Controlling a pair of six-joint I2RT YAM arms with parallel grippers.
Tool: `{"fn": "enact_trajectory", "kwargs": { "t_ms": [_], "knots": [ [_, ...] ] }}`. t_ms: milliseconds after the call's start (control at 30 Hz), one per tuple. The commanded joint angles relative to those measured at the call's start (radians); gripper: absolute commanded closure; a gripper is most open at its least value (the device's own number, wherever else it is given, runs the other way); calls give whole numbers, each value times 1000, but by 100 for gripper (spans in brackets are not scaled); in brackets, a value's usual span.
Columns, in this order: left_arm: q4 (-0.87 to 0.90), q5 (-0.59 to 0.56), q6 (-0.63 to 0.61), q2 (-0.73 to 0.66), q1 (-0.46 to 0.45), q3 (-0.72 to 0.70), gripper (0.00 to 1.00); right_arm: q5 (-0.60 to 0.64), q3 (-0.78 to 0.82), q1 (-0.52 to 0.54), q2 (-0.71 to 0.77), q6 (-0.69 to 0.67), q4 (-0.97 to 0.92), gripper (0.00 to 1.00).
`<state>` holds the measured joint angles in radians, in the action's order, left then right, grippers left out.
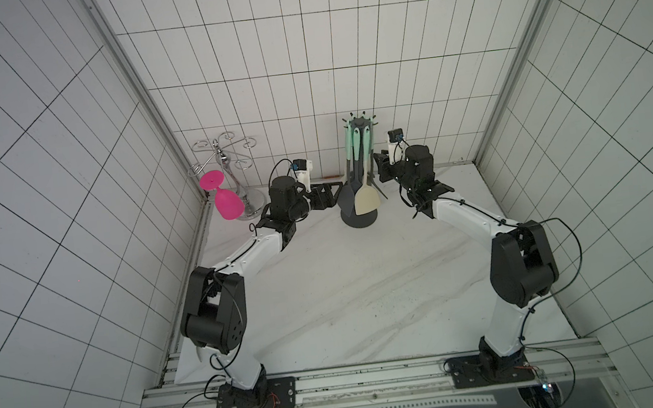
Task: Take the spatula off the kitchen utensil rack
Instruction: Adjust the rack at the center of the board.
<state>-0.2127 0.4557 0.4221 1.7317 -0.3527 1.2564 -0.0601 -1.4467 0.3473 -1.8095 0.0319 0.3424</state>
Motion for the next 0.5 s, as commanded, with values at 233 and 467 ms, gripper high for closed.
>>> {"fn": "enact_trajectory", "kwargs": {
  "t_ms": [233,467],
  "knots": [
    [2,15,-19,20,-3,56,12,30,212,17,225,166,17,70],
    [5,-24,-15,25,-14,89,13,30,123,81,194,180,-55,56]
  ]
}}
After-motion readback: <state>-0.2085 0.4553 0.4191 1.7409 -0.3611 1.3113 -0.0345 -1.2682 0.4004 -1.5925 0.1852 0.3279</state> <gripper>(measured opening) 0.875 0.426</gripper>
